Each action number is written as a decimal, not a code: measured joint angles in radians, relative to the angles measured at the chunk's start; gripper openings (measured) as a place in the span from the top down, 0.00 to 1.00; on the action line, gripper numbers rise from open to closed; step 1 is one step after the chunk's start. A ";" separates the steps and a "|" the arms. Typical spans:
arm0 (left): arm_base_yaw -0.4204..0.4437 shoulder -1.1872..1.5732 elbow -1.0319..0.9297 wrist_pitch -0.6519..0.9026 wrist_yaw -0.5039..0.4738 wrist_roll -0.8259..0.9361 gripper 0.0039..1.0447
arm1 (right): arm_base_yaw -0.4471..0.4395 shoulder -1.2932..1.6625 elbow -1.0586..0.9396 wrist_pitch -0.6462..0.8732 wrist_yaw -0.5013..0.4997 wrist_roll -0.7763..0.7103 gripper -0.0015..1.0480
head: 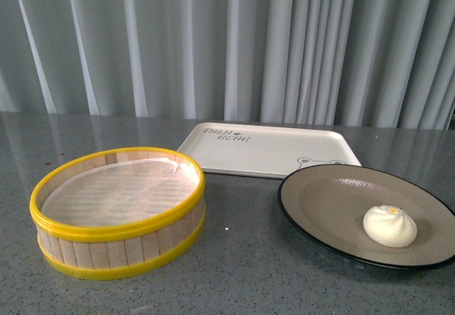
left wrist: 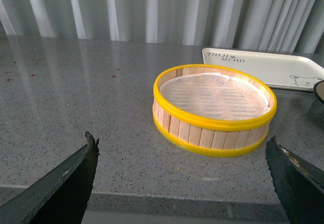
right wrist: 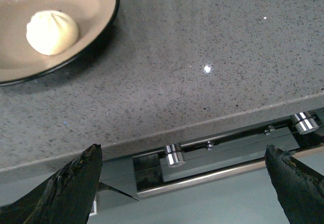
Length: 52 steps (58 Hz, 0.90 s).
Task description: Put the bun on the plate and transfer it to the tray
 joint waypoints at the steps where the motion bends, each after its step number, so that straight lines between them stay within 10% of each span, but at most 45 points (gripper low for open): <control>1: 0.000 0.000 0.000 0.000 0.000 0.000 0.06 | -0.037 0.064 0.014 0.028 -0.032 -0.050 0.08; 31: 0.000 0.000 0.000 0.000 0.000 0.000 0.06 | 0.185 0.628 0.354 0.046 -0.071 -0.974 0.08; 52: 0.000 0.000 0.000 0.000 0.000 0.000 0.06 | 0.162 0.814 0.443 0.041 -0.102 -1.373 0.08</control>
